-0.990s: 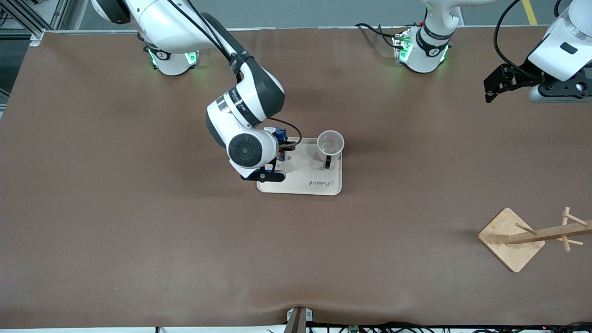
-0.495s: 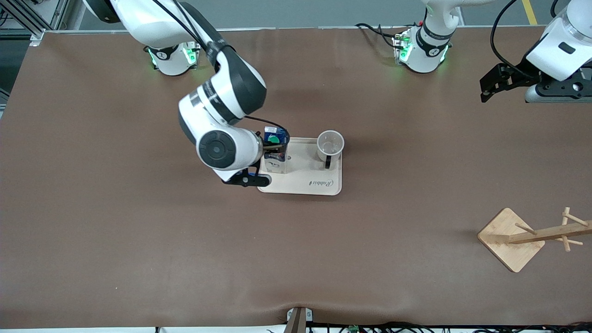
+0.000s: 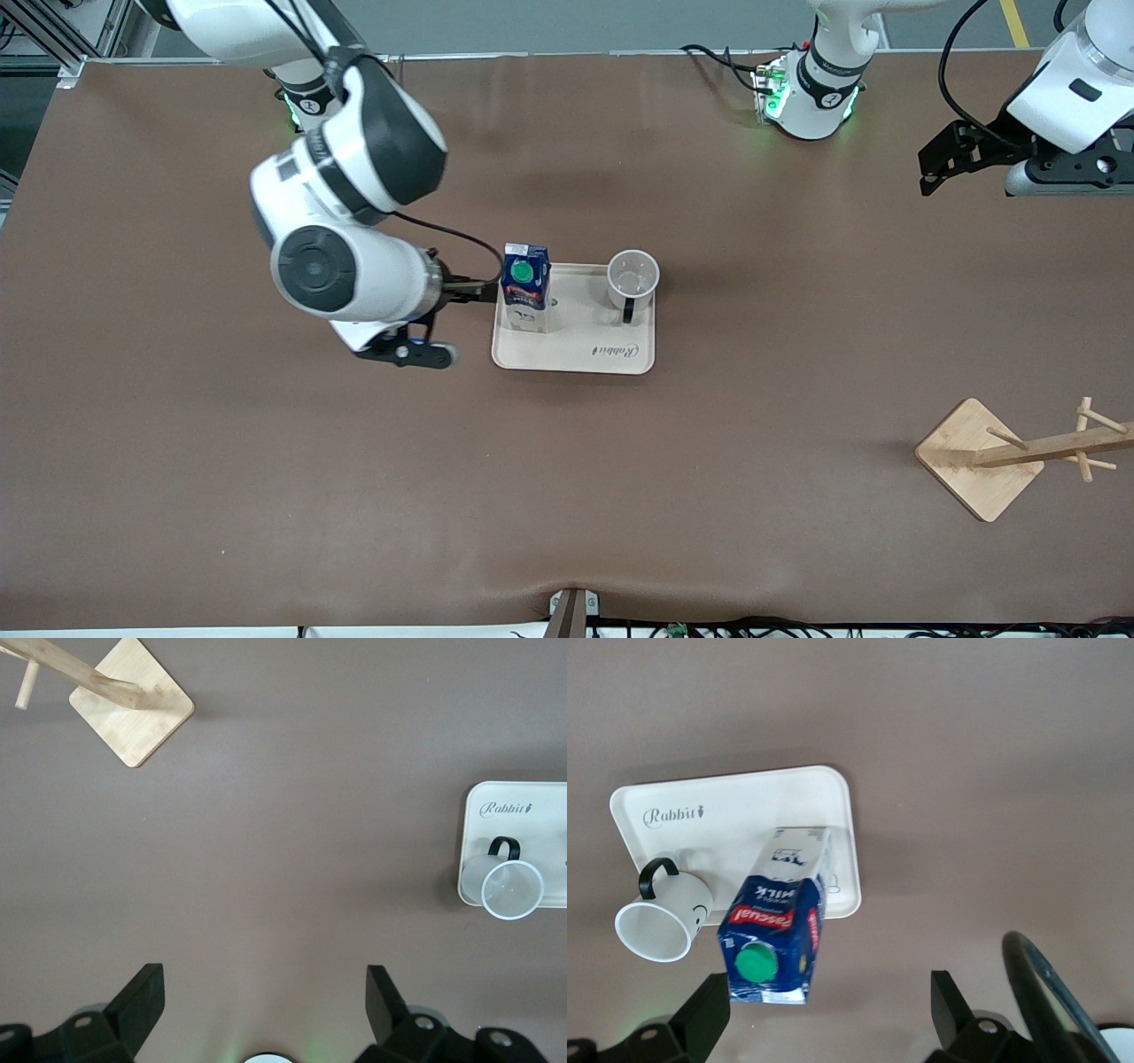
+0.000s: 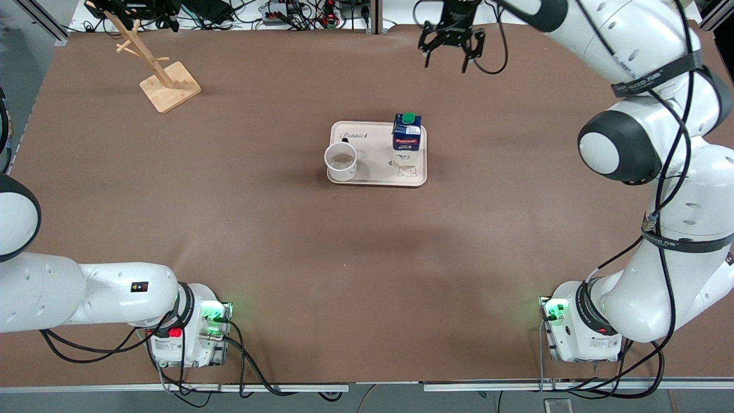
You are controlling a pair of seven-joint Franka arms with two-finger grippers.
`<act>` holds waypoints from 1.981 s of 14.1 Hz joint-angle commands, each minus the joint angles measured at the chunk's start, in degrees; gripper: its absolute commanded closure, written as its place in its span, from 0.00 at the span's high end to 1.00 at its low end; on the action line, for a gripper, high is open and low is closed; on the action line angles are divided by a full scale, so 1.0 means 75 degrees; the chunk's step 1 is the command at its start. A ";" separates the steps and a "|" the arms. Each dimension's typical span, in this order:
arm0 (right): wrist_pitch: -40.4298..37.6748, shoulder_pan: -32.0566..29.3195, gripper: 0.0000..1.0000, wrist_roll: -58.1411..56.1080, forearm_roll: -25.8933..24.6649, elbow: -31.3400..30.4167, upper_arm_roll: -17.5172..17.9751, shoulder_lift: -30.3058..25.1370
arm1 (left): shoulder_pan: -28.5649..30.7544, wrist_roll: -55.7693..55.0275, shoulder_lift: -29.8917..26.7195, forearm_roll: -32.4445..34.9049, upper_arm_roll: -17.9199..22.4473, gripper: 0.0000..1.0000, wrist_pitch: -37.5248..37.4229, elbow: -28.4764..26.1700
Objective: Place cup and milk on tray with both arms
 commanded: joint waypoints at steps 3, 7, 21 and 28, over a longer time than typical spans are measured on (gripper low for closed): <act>-0.0140 -0.1051 1.00 0.0028 -0.0065 -0.0004 0.0111 -0.0793 | 0.0089 -0.0098 -0.0153 -0.0017 -0.0181 1.00 0.0064 -0.0089; -0.0128 -0.1734 1.00 -0.0766 -0.0158 -0.0015 0.0030 -0.1344 | 0.0089 -0.0110 -0.0200 -0.0040 -0.0193 1.00 0.0064 -0.0124; 0.0561 -0.3785 1.00 -0.3851 -0.1799 -0.3550 -0.0217 -0.4553 | 0.0101 -0.0098 -0.0364 -0.0052 -0.0228 1.00 0.0064 -0.0253; 0.1325 -0.3469 1.00 -0.3839 -0.2467 -0.4375 -0.0089 -0.5095 | 0.0125 -0.0087 -0.0329 -0.0087 -0.0228 1.00 0.0052 -0.0183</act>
